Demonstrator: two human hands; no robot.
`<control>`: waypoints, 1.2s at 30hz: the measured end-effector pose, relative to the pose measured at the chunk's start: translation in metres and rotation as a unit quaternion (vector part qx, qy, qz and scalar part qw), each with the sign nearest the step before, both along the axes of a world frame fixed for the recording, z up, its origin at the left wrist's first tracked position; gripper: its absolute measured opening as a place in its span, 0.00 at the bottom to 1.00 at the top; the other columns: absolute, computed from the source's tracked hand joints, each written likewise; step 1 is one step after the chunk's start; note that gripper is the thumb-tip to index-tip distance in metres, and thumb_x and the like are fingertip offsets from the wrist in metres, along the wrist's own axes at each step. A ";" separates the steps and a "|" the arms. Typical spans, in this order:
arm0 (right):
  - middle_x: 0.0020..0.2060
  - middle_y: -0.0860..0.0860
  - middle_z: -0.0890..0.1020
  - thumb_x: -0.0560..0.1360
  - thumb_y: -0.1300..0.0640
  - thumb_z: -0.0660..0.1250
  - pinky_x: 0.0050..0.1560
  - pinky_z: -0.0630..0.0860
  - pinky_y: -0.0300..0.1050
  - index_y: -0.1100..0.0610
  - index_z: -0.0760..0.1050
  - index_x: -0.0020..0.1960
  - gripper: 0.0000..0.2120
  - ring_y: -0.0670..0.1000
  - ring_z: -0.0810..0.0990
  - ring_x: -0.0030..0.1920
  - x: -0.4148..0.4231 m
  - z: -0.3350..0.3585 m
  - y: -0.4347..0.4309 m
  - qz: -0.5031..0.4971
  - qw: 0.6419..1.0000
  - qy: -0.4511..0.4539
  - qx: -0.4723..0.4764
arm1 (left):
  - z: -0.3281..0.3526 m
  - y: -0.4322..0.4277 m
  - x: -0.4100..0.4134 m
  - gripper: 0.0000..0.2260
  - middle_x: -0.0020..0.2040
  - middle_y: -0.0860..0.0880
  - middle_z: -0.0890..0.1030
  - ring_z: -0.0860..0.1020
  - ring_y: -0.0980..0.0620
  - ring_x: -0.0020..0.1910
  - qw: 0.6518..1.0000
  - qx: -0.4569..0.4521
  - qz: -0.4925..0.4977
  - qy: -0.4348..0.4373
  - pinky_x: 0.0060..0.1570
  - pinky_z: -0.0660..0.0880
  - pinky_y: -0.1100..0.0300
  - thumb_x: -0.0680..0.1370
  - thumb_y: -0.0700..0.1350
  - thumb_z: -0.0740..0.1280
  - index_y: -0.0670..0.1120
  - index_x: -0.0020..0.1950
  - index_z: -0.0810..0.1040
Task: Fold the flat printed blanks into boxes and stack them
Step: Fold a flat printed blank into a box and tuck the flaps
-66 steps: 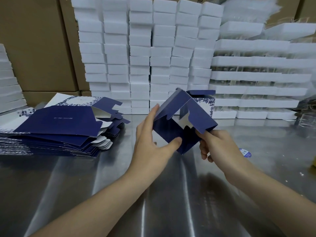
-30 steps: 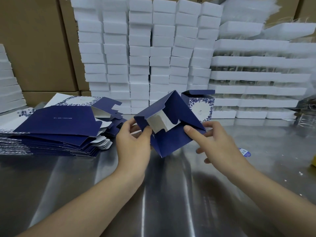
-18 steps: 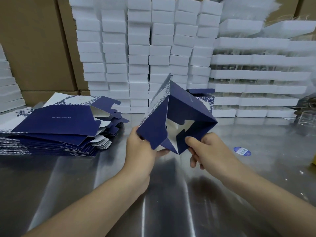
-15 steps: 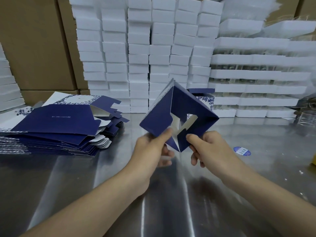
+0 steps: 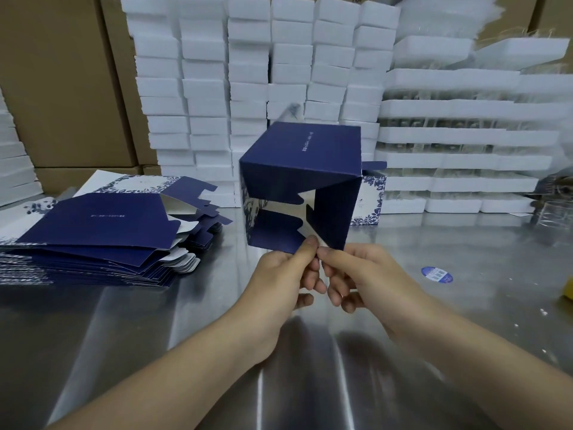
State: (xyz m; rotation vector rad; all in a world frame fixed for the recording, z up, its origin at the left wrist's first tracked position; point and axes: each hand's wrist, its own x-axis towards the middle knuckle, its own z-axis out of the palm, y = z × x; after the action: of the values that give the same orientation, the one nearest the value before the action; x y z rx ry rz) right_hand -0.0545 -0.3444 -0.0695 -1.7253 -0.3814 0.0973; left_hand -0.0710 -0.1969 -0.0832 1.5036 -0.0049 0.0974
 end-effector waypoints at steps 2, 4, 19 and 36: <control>0.22 0.50 0.71 0.83 0.56 0.65 0.25 0.65 0.38 0.56 0.72 0.36 0.17 0.48 0.73 0.24 0.001 0.000 0.001 -0.024 1.000 -0.003 0.017 | 0.003 0.000 0.001 0.23 0.28 0.49 0.75 0.79 0.53 0.31 0.999 -0.019 0.028 0.017 0.41 0.73 0.56 0.82 0.60 0.66 0.51 0.30 0.79; 0.22 0.50 0.69 0.83 0.56 0.65 0.26 0.64 0.39 0.56 0.71 0.36 0.17 0.49 0.73 0.25 0.004 0.001 0.000 -0.045 0.999 -0.003 0.023 | 0.005 0.003 0.003 0.24 0.26 0.50 0.70 0.77 0.52 0.29 0.995 -0.064 0.074 0.025 0.41 0.72 0.55 0.81 0.60 0.67 0.51 0.28 0.76; 0.25 0.49 0.68 0.81 0.54 0.67 0.28 0.65 0.40 0.56 0.72 0.38 0.14 0.50 0.71 0.25 0.007 0.004 -0.005 -0.048 0.991 0.038 0.116 | 0.003 0.007 0.004 0.17 0.27 0.53 0.68 0.74 0.55 0.28 0.992 -0.076 0.102 0.011 0.39 0.68 0.57 0.86 0.51 0.60 0.49 0.38 0.71; 0.28 0.64 0.68 0.78 0.56 0.65 0.25 0.60 0.39 0.68 0.64 0.38 0.18 0.50 0.66 0.27 0.025 0.007 -0.032 -0.220 0.951 -0.206 -0.065 | -0.004 0.030 0.013 0.37 0.70 0.64 0.71 0.73 0.76 0.61 0.961 0.154 0.100 -0.205 0.53 0.76 0.71 0.74 0.39 0.78 0.73 0.71 0.70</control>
State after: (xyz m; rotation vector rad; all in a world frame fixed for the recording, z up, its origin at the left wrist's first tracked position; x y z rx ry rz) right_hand -0.0296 -0.3767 -0.0629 -1.9215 -0.2871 -0.5804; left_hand -0.0576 -0.1673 -0.0875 1.7676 -0.2098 0.5933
